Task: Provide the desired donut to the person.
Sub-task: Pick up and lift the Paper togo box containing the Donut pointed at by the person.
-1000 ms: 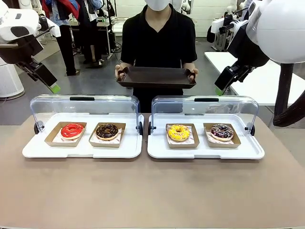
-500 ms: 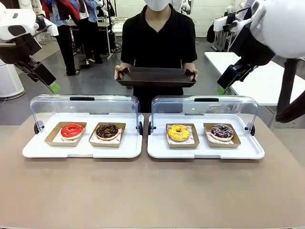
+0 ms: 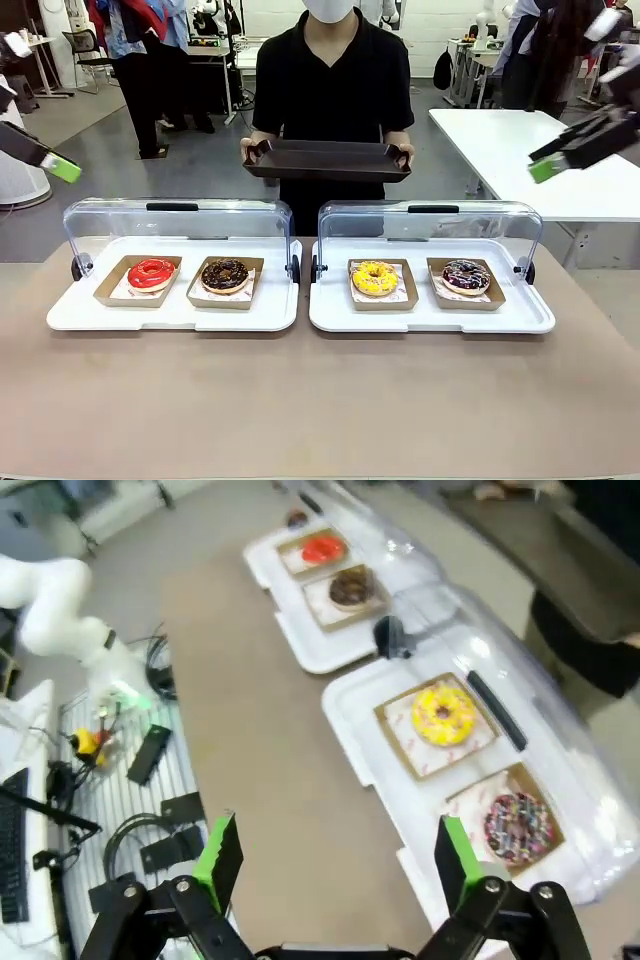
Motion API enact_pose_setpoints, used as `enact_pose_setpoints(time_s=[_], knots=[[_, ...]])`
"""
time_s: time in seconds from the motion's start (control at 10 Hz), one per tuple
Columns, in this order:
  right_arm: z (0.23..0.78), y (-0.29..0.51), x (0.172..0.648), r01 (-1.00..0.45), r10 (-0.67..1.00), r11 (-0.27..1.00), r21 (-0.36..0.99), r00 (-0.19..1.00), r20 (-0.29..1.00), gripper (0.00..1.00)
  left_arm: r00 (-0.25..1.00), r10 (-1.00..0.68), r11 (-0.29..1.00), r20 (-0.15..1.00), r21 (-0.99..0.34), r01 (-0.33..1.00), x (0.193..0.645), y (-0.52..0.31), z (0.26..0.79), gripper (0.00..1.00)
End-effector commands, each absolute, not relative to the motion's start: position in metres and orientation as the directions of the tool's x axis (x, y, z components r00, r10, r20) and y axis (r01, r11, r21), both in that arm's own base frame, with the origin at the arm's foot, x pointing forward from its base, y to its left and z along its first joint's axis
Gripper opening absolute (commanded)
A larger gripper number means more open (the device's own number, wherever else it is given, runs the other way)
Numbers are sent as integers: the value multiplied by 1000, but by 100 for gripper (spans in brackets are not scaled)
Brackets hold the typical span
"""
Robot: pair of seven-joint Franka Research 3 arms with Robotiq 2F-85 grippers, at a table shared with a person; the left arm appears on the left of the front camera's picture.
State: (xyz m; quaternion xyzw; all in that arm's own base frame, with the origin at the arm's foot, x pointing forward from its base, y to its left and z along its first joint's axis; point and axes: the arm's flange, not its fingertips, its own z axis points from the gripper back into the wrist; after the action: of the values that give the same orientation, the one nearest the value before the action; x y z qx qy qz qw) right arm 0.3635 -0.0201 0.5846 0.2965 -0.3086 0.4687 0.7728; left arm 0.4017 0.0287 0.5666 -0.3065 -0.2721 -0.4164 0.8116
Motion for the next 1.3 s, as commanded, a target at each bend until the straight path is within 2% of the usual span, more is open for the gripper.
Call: enact_pose_setpoints(time_s=[0.0, 0.4, 0.9, 1.2], knots=[[578, -57, 370, -919, 502, 320, 230, 370, 782, 100, 464, -545, 406, 698, -265, 875, 415, 56, 571, 100], [577, -118, 340, -930, 405, 294, 221, 331, 852, 100, 469, -480, 452, 741, -249, 856, 399, 122, 563, 100], [583, -156, 291, -903, 398, 382, 199, 355, 846, 100, 453, -443, 498, 774, -207, 842, 367, 153, 575, 100], [574, -156, 296, -887, 395, 411, 209, 380, 836, 100, 474, -448, 511, 758, -218, 832, 367, 158, 577, 100]])
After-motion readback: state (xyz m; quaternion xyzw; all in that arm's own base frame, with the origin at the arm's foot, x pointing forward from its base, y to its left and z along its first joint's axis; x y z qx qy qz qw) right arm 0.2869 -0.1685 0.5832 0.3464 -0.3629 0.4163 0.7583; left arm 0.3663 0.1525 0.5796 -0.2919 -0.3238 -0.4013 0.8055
